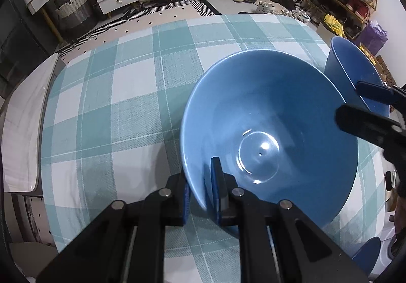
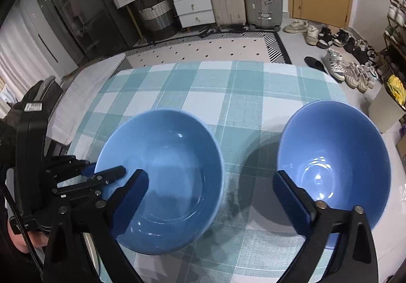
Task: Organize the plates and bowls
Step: 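Grasp the same bowl rim with the right tool while the left tool holds it, then lift and carry the blue bowl with both tools over the placed bowl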
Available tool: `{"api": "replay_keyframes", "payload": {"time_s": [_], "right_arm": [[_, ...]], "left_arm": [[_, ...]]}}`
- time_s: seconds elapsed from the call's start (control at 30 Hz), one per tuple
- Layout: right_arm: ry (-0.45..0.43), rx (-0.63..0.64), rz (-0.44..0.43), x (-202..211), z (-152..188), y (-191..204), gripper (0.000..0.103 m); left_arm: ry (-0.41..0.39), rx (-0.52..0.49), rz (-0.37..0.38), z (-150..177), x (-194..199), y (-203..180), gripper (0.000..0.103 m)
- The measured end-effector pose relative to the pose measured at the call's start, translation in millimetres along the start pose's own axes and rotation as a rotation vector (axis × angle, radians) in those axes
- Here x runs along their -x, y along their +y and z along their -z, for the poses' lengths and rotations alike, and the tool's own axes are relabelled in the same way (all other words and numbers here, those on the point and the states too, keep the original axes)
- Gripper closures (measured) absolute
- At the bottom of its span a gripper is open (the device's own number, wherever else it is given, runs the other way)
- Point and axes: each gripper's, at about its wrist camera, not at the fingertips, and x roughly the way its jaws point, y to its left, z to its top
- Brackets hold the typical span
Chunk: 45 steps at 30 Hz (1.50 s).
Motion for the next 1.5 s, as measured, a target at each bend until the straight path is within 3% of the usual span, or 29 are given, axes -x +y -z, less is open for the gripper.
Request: {"api": "replay_keyframes", "payload": {"time_s": [0.07,0.17,0.27,0.37,0.6,1.2,1.5], "right_arm": [[0.023,0.011,0.001,-5,2,1,0.028],[0.049,0.019,0.016,-11,6,0,0.033],[0.080,0.011,0.007,-16,11,-3,0.051],[0.102,0.006,-0.015,-20,15,-3,0.057],[0.128,0.054,-0.007,-26,21,9,0.082],[0.133,0.046,-0.026,-10,32,15,0.086],[0.175,0.039,-0.024,-27,31,17,0.086]], "left_arm": [[0.000,0.000,0.001,1,0,1,0.090],[0.002,-0.004,-0.003,3,0,1,0.090],[0.002,-0.011,-0.007,7,2,3,0.090],[0.004,-0.009,-0.002,11,3,5,0.090],[0.016,0.007,0.035,17,7,8,0.089],[0.066,0.019,0.081,33,12,9,0.089],[0.083,0.025,0.087,31,9,9,0.089]]}}
